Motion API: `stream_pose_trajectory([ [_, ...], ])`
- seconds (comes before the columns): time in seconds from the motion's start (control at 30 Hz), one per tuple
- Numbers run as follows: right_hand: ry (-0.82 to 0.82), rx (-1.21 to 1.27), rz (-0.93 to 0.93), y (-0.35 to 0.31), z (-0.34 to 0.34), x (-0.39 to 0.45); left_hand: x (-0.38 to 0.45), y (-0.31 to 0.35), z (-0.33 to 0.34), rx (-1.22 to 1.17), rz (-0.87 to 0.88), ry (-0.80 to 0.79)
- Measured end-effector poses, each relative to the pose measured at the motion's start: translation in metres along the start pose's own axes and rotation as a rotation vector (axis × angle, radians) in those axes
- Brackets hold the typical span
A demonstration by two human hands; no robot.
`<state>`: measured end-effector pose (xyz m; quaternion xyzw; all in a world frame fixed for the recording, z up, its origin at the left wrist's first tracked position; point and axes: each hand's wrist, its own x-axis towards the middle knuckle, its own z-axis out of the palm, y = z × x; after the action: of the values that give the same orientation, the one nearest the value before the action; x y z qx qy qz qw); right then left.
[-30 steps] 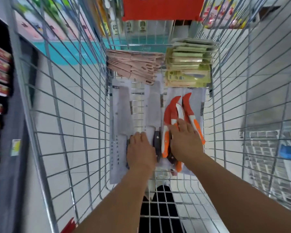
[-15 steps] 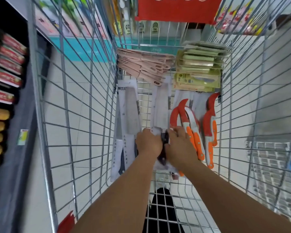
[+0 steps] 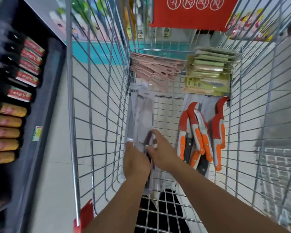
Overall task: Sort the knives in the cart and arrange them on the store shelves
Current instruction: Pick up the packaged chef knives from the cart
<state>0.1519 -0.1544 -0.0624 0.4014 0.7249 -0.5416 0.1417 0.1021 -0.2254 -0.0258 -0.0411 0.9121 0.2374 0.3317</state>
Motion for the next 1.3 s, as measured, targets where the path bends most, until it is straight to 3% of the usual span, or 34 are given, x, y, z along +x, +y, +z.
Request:
stream_pose_trajectory([
  [0.13,-0.028,-0.009,-0.045,-0.009,0.02,0.01,0.01,-0.015,-0.005,0.051,0.047,-0.016],
  [0.27,-0.071,-0.072,-0.103,-0.012,0.022,0.017,0.014,-0.022,-0.01,0.658,0.412,-0.123],
  [0.37,-0.102,-0.205,-0.091,-0.008,0.015,0.015,0.027,-0.029,-0.008,0.841,0.47,-0.311],
  [0.63,0.154,-0.576,0.013,0.018,-0.017,-0.004,0.023,-0.015,-0.001,0.756,0.56,-0.192],
  [0.77,0.22,-0.675,0.097,0.04,-0.028,-0.01,0.01,0.003,0.024,0.596,0.718,-0.254],
  [0.97,0.337,-0.605,0.216,0.063,-0.048,-0.028,0.0,0.024,0.076,0.455,0.572,-0.473],
  [1.2,0.343,-0.537,0.275,0.071,-0.062,-0.038,0.002,0.04,0.104,0.327,0.286,-0.367],
  [1.3,0.349,-0.508,0.298,0.069,-0.061,-0.036,0.002,0.045,0.106,0.244,0.256,-0.339],
])
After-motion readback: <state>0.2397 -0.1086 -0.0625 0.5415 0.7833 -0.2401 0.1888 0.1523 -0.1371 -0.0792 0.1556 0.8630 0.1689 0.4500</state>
